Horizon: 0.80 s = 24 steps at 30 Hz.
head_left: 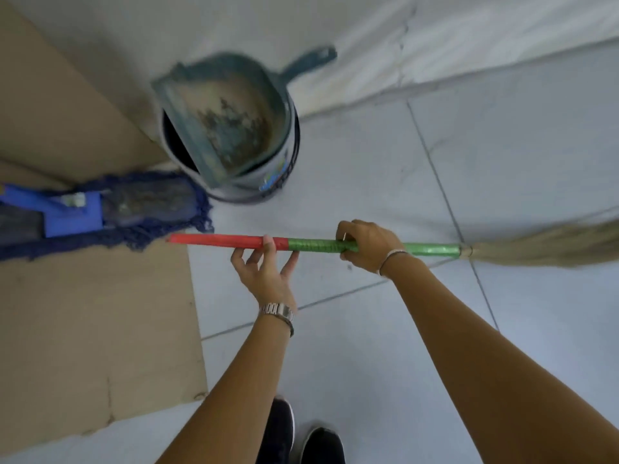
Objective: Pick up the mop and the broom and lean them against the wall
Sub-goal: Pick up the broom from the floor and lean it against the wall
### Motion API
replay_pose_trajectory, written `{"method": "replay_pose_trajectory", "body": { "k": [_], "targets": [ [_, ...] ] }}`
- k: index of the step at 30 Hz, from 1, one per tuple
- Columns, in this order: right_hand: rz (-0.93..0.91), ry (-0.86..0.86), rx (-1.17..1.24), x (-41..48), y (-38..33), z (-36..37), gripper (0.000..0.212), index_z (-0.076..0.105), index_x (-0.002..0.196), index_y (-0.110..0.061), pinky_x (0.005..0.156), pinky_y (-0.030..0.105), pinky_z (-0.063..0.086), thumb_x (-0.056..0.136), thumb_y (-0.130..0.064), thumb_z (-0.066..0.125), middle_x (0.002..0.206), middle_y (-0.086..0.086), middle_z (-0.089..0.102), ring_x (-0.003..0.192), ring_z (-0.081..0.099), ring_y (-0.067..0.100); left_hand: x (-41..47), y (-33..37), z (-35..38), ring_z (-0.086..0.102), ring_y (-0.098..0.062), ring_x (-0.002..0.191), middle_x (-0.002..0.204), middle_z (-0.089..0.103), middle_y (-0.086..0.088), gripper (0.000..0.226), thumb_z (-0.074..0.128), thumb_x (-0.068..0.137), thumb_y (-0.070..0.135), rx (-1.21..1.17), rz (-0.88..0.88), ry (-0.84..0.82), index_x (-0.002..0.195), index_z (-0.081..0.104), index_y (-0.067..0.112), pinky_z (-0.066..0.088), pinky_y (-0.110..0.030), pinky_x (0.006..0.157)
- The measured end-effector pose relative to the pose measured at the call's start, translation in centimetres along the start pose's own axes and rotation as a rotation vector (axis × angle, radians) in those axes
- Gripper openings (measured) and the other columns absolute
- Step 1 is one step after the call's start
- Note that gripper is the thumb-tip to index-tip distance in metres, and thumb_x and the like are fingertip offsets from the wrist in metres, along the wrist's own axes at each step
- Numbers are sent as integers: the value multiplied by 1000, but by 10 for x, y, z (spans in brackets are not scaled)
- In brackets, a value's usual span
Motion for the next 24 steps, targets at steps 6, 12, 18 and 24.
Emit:
{"method": "replay_pose_trajectory", "body": {
  "k": [6, 12, 18, 24],
  "targets": [
    [29, 237, 264, -36, -63, -158, 20, 60, 90, -23, 72, 33, 50, 74, -21, 72, 95, 0, 68, 89, 63, 25, -51, 162, 127, 66, -10, 77, 86, 64, 2, 20, 60, 85, 5, 97, 217, -356, 89, 55, 24, 58, -50, 70],
    [12, 453, 547, -87, -117, -268, 29, 57, 70, -28, 73, 31, 56, 63, -18, 83, 73, -7, 65, 71, 66, 16, -123, 291, 218, 68, -12, 71, 80, 64, 0, 19, 63, 82, 4, 270, 367, -643, 88, 55, 20, 59, -40, 60],
    [-56, 577, 729, -146, -179, -347, 25, 63, 74, -19, 68, 23, 56, 63, -12, 84, 73, -3, 67, 69, 65, 16, -208, 394, 260, 70, -15, 72, 85, 65, 0, 21, 70, 77, 9, 349, 505, -729, 91, 57, 18, 59, -36, 55],
    [-59, 647, 955, -209, -230, -413, 25, 63, 78, -2, 66, 36, 59, 62, 0, 82, 84, 23, 69, 71, 66, 28, -305, 478, 294, 70, -11, 66, 80, 67, 4, 21, 74, 73, 11, 427, 584, -844, 88, 61, 15, 59, -35, 53]
  ]
}}
Point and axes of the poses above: each hand's wrist, its own x-axis towards the middle knuckle, its own z-axis out of the palm, y = z × x, the point moved 6 cm from there along x, towards the middle knuckle
